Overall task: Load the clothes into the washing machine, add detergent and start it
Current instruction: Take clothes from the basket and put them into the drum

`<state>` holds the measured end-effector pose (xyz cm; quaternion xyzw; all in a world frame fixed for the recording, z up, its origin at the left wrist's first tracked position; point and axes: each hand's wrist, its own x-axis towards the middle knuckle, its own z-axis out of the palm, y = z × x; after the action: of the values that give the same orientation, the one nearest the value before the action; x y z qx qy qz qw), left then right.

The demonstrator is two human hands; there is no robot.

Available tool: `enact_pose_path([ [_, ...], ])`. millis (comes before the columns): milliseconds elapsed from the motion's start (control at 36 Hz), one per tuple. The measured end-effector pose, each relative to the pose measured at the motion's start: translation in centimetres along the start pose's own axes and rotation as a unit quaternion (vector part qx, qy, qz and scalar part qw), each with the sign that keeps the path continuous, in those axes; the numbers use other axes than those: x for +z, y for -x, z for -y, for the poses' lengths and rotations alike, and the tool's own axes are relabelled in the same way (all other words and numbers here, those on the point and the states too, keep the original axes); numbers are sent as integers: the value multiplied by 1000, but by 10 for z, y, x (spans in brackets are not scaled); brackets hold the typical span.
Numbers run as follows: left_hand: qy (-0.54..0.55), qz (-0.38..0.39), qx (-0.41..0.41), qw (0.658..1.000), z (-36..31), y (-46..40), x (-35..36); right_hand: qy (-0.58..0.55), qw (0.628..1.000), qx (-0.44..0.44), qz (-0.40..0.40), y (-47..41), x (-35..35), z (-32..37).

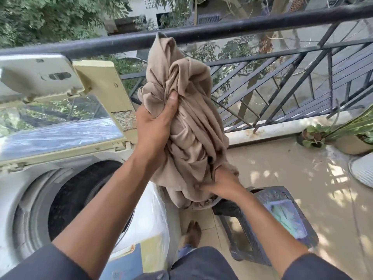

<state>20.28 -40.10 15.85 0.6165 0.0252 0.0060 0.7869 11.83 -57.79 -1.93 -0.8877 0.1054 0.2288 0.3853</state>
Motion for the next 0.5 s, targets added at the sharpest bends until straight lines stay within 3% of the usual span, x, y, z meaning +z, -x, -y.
enact_pose_path([
  [139, -59, 21, 23, 998, 5, -1, -5, 9, 983, 58, -172, -6, -7, 6],
  [306, -178, 10, 44, 983, 30, -7, -32, -122, 952, 102, -261, 7, -52, 20],
  [417, -258, 12, 1, 966, 54, -8, -46, -201, 929, 17, -309, 22, -82, 48],
  [500, -269, 75, -2, 960, 56, -1, -44, -242, 920, -53, -304, 27, -92, 68],
])
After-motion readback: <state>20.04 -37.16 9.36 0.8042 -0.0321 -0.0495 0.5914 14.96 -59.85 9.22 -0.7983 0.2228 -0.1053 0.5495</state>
